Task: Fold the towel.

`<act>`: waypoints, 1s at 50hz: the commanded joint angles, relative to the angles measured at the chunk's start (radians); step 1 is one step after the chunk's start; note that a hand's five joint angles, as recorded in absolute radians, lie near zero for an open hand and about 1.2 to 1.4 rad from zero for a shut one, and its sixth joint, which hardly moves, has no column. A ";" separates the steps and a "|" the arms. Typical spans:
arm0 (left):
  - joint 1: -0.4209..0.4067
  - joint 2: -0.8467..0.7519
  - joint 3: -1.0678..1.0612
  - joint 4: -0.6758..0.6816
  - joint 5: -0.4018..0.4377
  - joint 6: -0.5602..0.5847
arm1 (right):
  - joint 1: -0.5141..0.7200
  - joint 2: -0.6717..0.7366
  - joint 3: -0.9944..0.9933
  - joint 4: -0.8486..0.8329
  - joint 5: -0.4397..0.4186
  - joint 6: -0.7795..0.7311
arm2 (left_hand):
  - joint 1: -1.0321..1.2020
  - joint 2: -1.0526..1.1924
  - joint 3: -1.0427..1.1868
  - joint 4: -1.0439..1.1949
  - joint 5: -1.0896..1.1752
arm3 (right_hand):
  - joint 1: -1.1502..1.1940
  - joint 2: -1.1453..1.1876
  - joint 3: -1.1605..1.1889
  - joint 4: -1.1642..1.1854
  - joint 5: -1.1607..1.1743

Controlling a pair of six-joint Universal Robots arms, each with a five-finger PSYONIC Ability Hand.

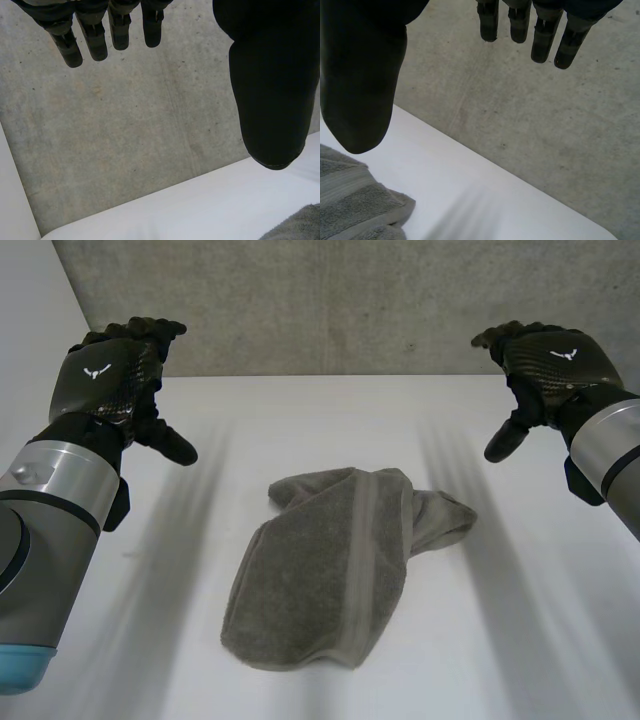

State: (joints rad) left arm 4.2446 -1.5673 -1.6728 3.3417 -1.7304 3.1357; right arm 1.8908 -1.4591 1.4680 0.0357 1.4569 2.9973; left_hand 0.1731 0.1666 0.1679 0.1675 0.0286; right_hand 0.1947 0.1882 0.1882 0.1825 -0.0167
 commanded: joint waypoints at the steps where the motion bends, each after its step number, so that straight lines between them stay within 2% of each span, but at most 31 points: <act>1: 0.000 0.000 0.001 0.001 0.000 0.000 | 0.068 0.034 -0.014 0.126 -0.099 -0.011 | 0.005 0.012 0.010 0.011 -0.025 | 0.110 0.117 0.117 0.123 0.147; 5: 0.002 -0.002 0.002 0.001 0.000 0.000 | 0.116 0.089 -0.031 0.217 -0.156 -0.014 | 0.011 0.018 0.016 0.017 -0.019 | 0.108 0.114 0.114 0.120 0.144; 7: 0.002 -0.011 0.008 0.001 0.002 0.000 | 0.178 0.152 -0.028 0.277 -0.191 -0.015 | 0.020 0.026 0.025 0.025 -0.010 | 0.113 0.120 0.120 0.126 0.150; 11: 0.002 -0.030 0.018 -0.007 0.006 0.003 | 0.250 0.204 -0.005 0.282 -0.201 -0.015 | 0.026 0.032 0.031 0.031 -0.004 | 0.116 0.123 0.123 0.129 0.153; 16: 0.002 -0.048 -0.019 -0.018 0.040 0.033 | 0.352 0.292 0.070 0.170 -0.198 -0.011 | 0.038 0.044 0.043 0.043 0.007 | 0.160 0.167 0.167 0.172 0.197; 19: 0.003 -0.053 -0.041 -0.018 0.049 0.043 | 0.372 0.298 0.091 0.135 -0.198 -0.012 | 0.038 0.044 0.043 0.043 0.007 | 0.181 0.187 0.187 0.193 0.218; 22: 0.049 -0.054 -0.093 -0.014 0.063 0.061 | 0.412 0.322 0.144 0.017 -0.194 -0.015 | 0.038 0.044 0.043 0.043 0.007 | 0.304 0.310 0.310 0.316 0.341; 26: 0.081 -0.054 -0.119 -0.010 0.072 0.061 | 0.433 0.358 0.152 -0.037 -0.182 -0.015 | 0.038 0.044 0.043 0.043 0.007 | 0.366 0.372 0.372 0.378 0.403; 31: 0.098 -0.054 -0.146 -0.007 0.100 0.061 | 0.445 0.414 0.150 -0.056 -0.121 -0.032 | 0.035 0.041 0.040 0.040 0.005 | 0.395 0.402 0.402 0.407 0.432; 33: 0.098 -0.053 -0.148 -0.007 0.101 0.061 | 0.447 0.440 0.146 -0.057 -0.051 -0.064 | 0.035 0.041 0.040 0.040 0.005 | 0.398 0.405 0.405 0.410 0.435; 36: 0.097 -0.051 -0.150 -0.007 0.101 0.060 | 0.447 0.448 0.141 -0.066 -0.010 -0.084 | 0.032 0.038 0.037 0.037 0.002 | 0.472 0.478 0.478 0.484 0.508; 38: 0.097 -0.051 -0.151 -0.007 0.101 0.060 | 0.446 0.436 0.143 -0.117 0.055 -0.106 | 0.032 0.038 0.037 0.037 0.002 | 0.871 0.878 0.878 0.884 0.908; 39: 0.095 -0.051 -0.154 -0.007 0.101 0.061 | 0.445 0.436 0.143 -0.117 0.056 -0.106 | 0.029 0.035 0.034 0.034 -0.001 | 0.874 0.880 0.880 0.886 0.911; 40: 0.095 -0.051 -0.154 -0.007 0.101 0.061 | 0.438 0.422 0.146 -0.140 0.080 -0.104 | 0.029 0.035 0.034 0.034 -0.001 | 1.092 1.098 1.098 1.104 1.129; 41: 0.092 -0.050 -0.159 -0.005 0.101 0.061 | 0.435 0.398 0.150 -0.161 0.100 -0.101 | 0.029 0.035 0.034 0.034 -0.001 | 1.200 1.207 1.207 1.213 1.237; 46: 0.084 -0.054 -0.170 -0.005 0.106 0.060 | 0.429 0.278 0.175 -0.217 0.123 -0.089 | 0.038 0.044 0.043 0.043 0.007 | 1.202 1.208 1.208 1.214 1.238; 50: 0.055 -0.059 -0.180 0.004 0.141 0.061 | 0.335 0.188 0.209 -0.275 0.117 -0.089 | 0.040 0.047 0.046 0.046 0.010 | 1.202 1.208 1.208 1.214 1.238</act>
State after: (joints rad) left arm 4.3278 -1.6195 -1.8402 3.3369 -1.6243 3.1961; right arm 2.3107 -1.1498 1.6376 -0.1697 1.5788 2.8996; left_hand 0.1766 0.1803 0.1792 0.1783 0.0281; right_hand 1.3341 1.3198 1.3121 1.3356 1.1653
